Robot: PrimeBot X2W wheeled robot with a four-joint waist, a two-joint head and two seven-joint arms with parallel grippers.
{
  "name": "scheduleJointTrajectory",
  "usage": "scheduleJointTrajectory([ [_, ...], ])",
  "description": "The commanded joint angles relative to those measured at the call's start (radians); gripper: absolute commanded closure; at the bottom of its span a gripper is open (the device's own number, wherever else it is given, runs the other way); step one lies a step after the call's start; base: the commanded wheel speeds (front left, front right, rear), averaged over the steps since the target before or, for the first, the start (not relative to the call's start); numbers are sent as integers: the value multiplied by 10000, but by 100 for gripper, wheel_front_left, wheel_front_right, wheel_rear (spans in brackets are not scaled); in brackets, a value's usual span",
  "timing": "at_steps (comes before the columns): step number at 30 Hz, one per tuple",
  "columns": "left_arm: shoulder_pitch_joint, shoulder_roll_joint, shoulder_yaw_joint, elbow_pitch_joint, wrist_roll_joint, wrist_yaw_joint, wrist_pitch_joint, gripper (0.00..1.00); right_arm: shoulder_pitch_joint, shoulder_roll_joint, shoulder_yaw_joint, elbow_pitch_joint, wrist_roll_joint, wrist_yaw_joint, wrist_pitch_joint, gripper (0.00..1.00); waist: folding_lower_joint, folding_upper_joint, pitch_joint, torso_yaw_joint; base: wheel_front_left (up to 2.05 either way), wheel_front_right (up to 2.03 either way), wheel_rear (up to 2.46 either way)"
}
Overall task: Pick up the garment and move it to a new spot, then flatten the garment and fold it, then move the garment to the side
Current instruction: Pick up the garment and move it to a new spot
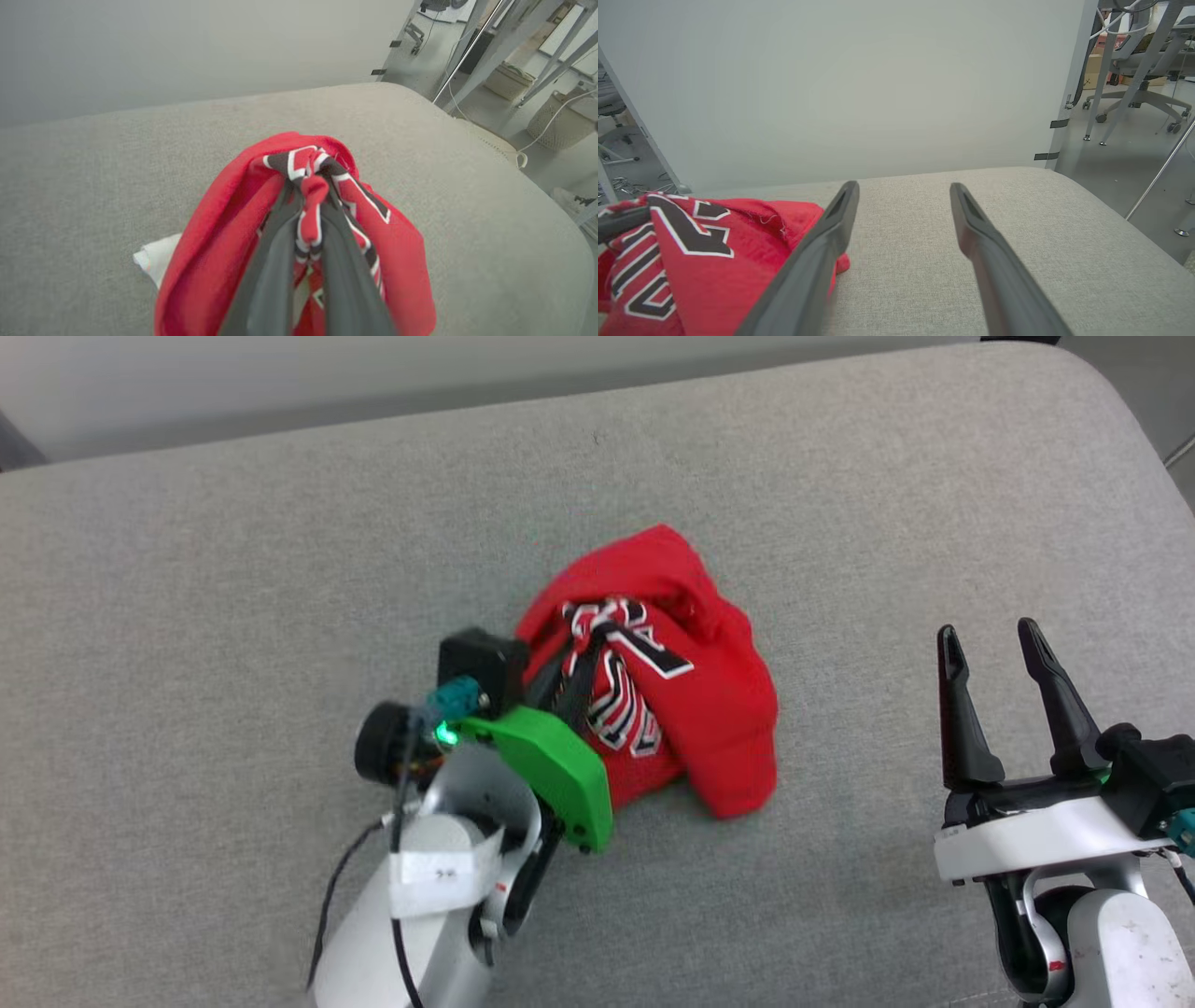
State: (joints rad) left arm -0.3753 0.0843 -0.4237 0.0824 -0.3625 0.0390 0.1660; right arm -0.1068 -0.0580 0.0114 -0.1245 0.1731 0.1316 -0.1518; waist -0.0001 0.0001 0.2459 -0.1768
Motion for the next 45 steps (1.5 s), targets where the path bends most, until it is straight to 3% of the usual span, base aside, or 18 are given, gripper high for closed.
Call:
scheduleJointTrajectory([
  [1, 261, -31, -126, 310, 5, -44, -93, 100, -173, 49, 2, 56, 98, -9, -83, 0, 1, -1, 170, -3, 0, 0, 0],
  [6, 917, 20, -802, 1411, 30, -385, -179, 100, -220, 17, -43, 181, 38, -9, -39, 0, 1, -1, -62, 395, 0, 0, 0],
  [9, 838, -25, -930, 1341, 82, -476, -570, 0, -148, 6, -83, 216, 0, -9, 9, 0, 1, -1, -298, 599, 0, 0, 0],
  [19, 961, -224, -461, 638, -87, 14, -3437, 0, 313, 4, -253, 142, -196, -9, 406, 0, 1, -1, -1114, 1381, 0, 0, 0],
  [22, 1037, -94, -87, 622, -62, 287, -3775, 0, 481, 10, -335, 51, -235, -9, 555, 0, 1, -1, -1286, 1608, 0, 0, 0],
  [35, 2375, 1381, 1455, 297, -311, 1313, -3460, 0, 1163, 26, -447, -159, -344, -9, 1059, 0, 1, -1, -2010, 1876, 0, 0, 0],
  [45, 3567, 1853, 1538, -580, -397, 1555, -3015, 0, 1765, 44, -518, -266, -384, -9, 1465, 0, 1, -1, -2452, 1867, 0, 0, 0],
])
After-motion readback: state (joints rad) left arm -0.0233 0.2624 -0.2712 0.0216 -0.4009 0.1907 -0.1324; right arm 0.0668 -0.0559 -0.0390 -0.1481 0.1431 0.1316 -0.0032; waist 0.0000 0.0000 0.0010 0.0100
